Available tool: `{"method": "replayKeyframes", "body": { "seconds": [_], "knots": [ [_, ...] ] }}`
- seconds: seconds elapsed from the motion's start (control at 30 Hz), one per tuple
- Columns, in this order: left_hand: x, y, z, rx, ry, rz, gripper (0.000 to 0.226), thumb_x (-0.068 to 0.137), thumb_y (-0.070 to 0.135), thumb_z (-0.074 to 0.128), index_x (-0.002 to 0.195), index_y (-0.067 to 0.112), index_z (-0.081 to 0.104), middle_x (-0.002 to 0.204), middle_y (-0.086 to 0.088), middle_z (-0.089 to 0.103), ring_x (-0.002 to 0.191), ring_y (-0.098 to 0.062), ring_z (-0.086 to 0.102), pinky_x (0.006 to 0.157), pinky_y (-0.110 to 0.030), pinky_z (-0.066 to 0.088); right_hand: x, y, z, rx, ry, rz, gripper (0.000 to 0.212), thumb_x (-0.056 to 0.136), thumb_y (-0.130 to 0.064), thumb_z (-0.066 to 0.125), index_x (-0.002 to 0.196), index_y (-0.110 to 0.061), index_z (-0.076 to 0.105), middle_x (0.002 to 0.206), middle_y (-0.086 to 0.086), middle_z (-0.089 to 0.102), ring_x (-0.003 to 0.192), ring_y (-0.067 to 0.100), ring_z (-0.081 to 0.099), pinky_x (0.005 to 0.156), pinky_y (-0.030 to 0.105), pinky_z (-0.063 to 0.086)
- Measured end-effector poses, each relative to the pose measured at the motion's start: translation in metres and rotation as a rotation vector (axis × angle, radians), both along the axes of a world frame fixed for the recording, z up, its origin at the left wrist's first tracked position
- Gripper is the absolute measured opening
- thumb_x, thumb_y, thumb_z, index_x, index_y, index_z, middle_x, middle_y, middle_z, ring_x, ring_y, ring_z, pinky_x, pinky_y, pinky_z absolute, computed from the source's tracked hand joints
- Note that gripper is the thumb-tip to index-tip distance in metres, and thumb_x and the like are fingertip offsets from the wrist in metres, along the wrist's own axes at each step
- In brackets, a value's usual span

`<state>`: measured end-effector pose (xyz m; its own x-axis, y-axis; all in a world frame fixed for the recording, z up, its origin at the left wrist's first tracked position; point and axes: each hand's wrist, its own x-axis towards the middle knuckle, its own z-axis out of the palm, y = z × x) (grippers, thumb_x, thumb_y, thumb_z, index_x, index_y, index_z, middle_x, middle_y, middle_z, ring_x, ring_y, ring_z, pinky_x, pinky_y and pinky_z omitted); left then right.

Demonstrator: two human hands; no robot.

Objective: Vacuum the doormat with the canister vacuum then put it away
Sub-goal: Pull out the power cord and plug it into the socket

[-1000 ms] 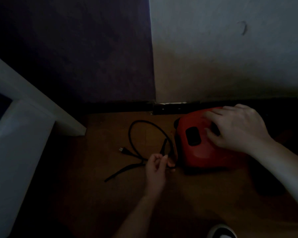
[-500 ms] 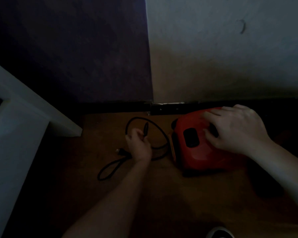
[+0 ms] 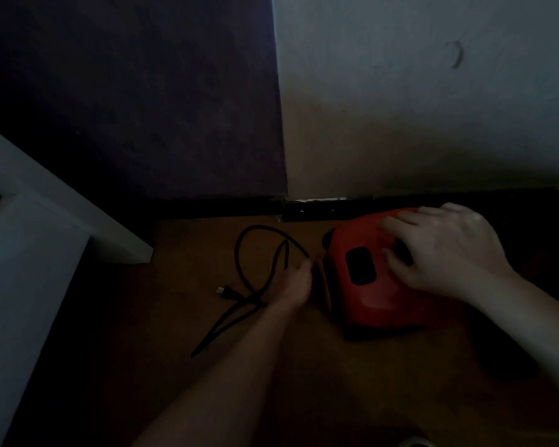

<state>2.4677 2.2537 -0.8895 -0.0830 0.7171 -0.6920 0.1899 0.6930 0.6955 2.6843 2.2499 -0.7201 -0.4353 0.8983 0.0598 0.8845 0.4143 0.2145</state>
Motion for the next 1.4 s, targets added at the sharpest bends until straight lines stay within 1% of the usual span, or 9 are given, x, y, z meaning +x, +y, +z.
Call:
{"method": "replayKeyframes", "body": {
  "seconds": [0.1, 0.27, 0.4, 0.57, 0.67, 0.9, 1.13, 1.27, 1.4],
  "knots": [
    [0.007, 0.003, 0.030, -0.043, -0.126, 0.059, 0.041, 0.098, 0.044, 0.036, 0.096, 0.016, 0.066, 0.108, -0.009, 0.067, 0.107, -0.026, 0.059, 0.106, -0.045, 0.044, 0.000, -0.001, 0.000, 0.002, 0.007, -0.004, 0.033, 0.082, -0.047, 0.052, 0.098, -0.023, 0.067, 0.086, -0.003, 0.071, 0.081, 0.025, 0.069, 0.067, 0.034, 0.043],
    [0.004, 0.000, 0.024, -0.030, -0.104, 0.039, 0.042, 0.084, 0.056, 0.039, 0.095, 0.026, 0.066, 0.116, -0.006, 0.067, 0.111, -0.027, 0.061, 0.107, -0.049, 0.043, 0.001, 0.000, -0.001, 0.005, 0.030, 0.009, 0.031, 0.081, -0.044, 0.057, 0.099, -0.022, 0.068, 0.085, -0.001, 0.072, 0.079, 0.026, 0.069, 0.066, 0.034, 0.043],
    [0.005, -0.003, 0.036, 0.033, -0.221, 0.040, 0.030, 0.102, 0.040, 0.043, 0.106, 0.022, 0.067, 0.109, 0.005, 0.067, 0.105, -0.015, 0.062, 0.105, -0.035, 0.043, 0.001, 0.000, -0.001, 0.006, 0.042, 0.006, 0.033, 0.080, -0.045, 0.053, 0.097, -0.021, 0.069, 0.086, 0.000, 0.072, 0.079, 0.026, 0.070, 0.066, 0.034, 0.043],
    [0.011, 0.003, 0.043, 0.252, -0.174, 0.020, 0.013, 0.099, 0.031, 0.055, 0.109, 0.023, 0.058, 0.101, 0.014, 0.061, 0.096, 0.000, 0.058, 0.075, -0.011, 0.042, 0.001, 0.000, -0.002, -0.003, 0.031, 0.001, 0.034, 0.081, -0.046, 0.052, 0.099, -0.022, 0.068, 0.086, -0.001, 0.072, 0.080, 0.026, 0.069, 0.066, 0.034, 0.043],
    [0.010, 0.001, 0.042, 0.327, -0.201, 0.007, 0.023, 0.087, 0.036, 0.071, 0.104, 0.030, 0.057, 0.122, 0.001, 0.064, 0.110, -0.011, 0.062, 0.091, -0.025, 0.050, 0.000, 0.000, -0.002, -0.007, 0.029, -0.004, 0.033, 0.082, -0.046, 0.051, 0.098, -0.023, 0.067, 0.086, -0.001, 0.071, 0.081, 0.026, 0.069, 0.068, 0.035, 0.044],
    [0.003, -0.034, 0.058, 0.516, -0.099, 0.061, 0.019, 0.086, 0.018, 0.074, 0.097, 0.020, 0.059, 0.088, -0.002, 0.075, 0.091, -0.015, 0.071, 0.084, -0.036, 0.055, -0.001, 0.000, 0.001, -0.021, 0.009, -0.020, 0.034, 0.082, -0.046, 0.054, 0.101, -0.023, 0.069, 0.086, -0.002, 0.072, 0.081, 0.025, 0.070, 0.068, 0.034, 0.045],
    [0.003, -0.080, 0.062, 0.411, -0.238, 0.190, 0.012, 0.093, 0.018, 0.064, 0.104, 0.014, 0.065, 0.098, -0.009, 0.073, 0.094, -0.010, 0.068, 0.077, -0.019, 0.053, -0.002, -0.001, 0.003, -0.022, -0.018, -0.030, 0.035, 0.082, -0.048, 0.052, 0.101, -0.025, 0.069, 0.088, -0.004, 0.072, 0.084, 0.024, 0.071, 0.069, 0.034, 0.044],
    [0.003, -0.100, 0.053, 0.367, -0.287, 0.192, 0.020, 0.098, 0.031, 0.055, 0.092, 0.025, 0.073, 0.086, 0.000, 0.069, 0.094, -0.018, 0.065, 0.091, -0.041, 0.050, -0.004, -0.001, 0.004, -0.018, -0.010, -0.041, 0.030, 0.081, -0.045, 0.058, 0.099, -0.024, 0.069, 0.088, -0.002, 0.073, 0.083, 0.025, 0.071, 0.069, 0.034, 0.046],
    [0.001, -0.122, 0.036, 0.290, -0.223, 0.170, 0.020, 0.095, 0.036, 0.057, 0.084, 0.028, 0.070, 0.084, 0.008, 0.070, 0.092, -0.013, 0.064, 0.093, -0.041, 0.048, -0.005, 0.000, 0.005, -0.013, -0.018, -0.051, 0.025, 0.080, -0.042, 0.064, 0.095, -0.022, 0.070, 0.088, 0.000, 0.074, 0.080, 0.025, 0.071, 0.068, 0.034, 0.046]
  ]
}}
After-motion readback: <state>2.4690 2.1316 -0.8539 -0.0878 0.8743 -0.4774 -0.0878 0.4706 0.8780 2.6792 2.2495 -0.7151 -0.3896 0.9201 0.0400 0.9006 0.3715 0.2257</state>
